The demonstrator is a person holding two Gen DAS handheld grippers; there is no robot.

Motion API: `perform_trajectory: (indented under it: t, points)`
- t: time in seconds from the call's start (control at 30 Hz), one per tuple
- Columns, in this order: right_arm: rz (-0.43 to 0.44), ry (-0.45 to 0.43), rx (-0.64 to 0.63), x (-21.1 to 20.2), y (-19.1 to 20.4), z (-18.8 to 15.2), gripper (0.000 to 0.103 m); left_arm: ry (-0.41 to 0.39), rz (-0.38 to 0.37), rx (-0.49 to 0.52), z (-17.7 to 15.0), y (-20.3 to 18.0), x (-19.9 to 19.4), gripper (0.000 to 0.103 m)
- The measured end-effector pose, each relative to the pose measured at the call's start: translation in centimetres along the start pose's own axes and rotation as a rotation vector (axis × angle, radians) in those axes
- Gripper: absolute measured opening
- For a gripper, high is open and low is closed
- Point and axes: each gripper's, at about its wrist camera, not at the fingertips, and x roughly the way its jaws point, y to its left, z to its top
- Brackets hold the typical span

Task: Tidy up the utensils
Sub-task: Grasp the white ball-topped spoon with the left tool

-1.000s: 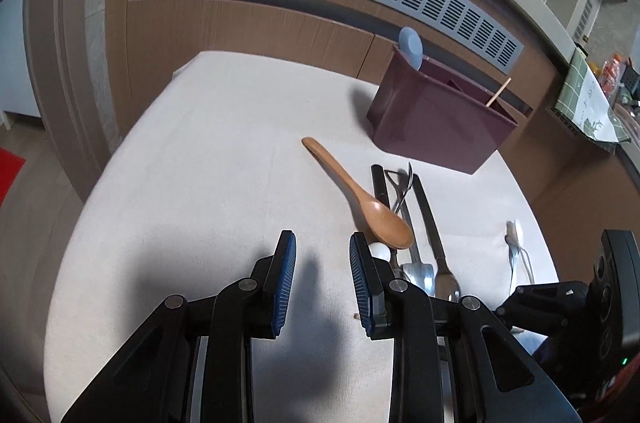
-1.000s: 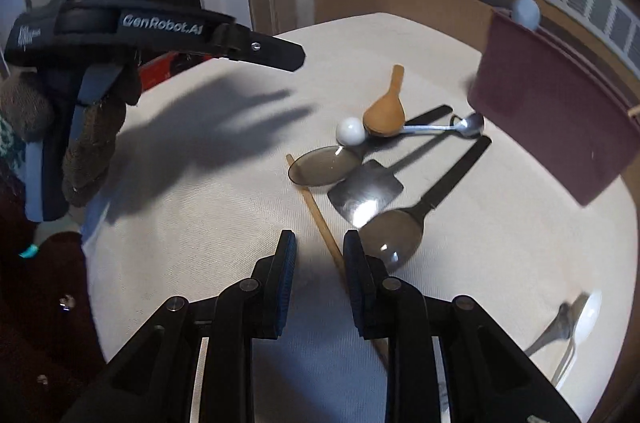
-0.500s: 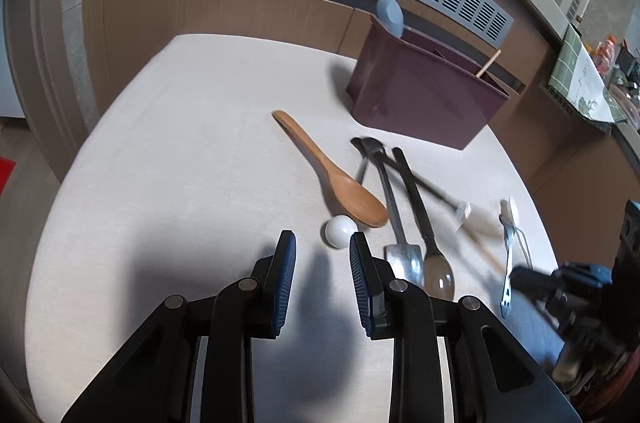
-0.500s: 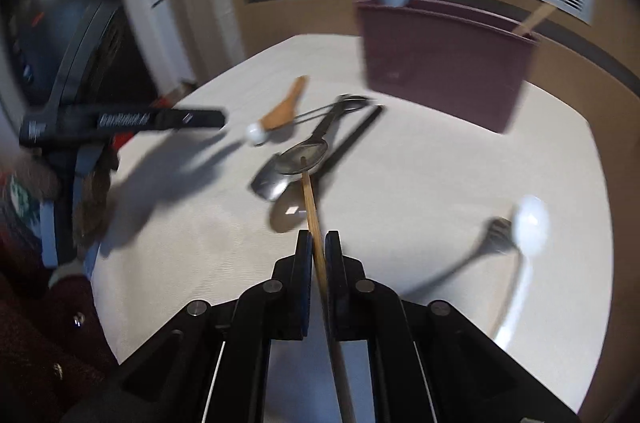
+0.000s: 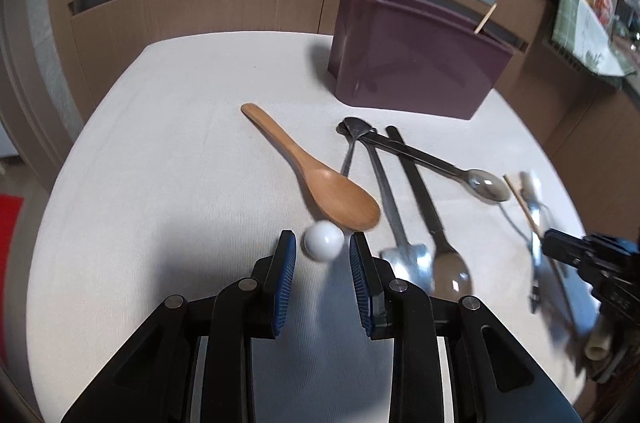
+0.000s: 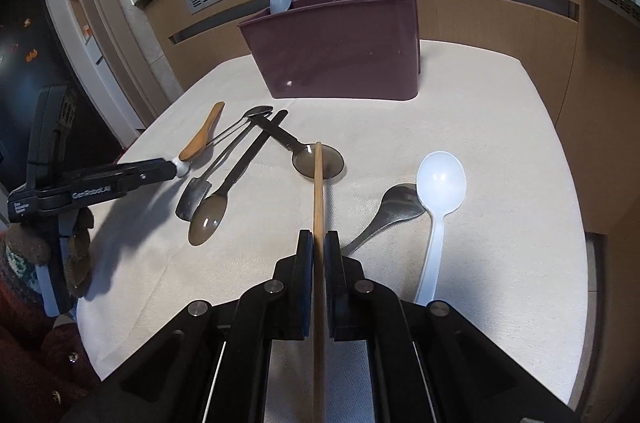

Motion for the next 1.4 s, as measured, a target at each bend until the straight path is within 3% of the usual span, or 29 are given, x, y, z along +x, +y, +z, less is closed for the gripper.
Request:
perform_trajectory:
  t: [0.3, 0.63, 0.97, 1.03, 1.4]
  points:
    - [-0.032, 0.036, -0.057, 1.2, 1.3, 0.3, 0.007, -0.008, 0.003, 0.023, 0.3, -0.4, 0.7, 0.022]
    - [-0.106, 0.084, -0.100, 3.2, 1.8, 1.8, 0.012, -0.105, -0.001, 0.012, 0.0, 0.1, -3.4, 0.022]
    - [-0.086, 0.096, -0.078, 4.8, 1.6, 3.7, 0.014, -0.190, -0.008, 0.057, 1.1, -1.1, -6.2, 0.022]
    - [-0.081, 0.093, -0.087, 4.5, 1.8, 3.6, 0.007, -0.199, -0.010, 0.064, 1.2, -1.4, -6.5, 0.022]
    - [-0.096, -0.040, -0.105, -0.6, 2.7, 3.6, 0.004, -0.227, -0.016, 0.071, 1.3, -2.2, -7.9, 0.022]
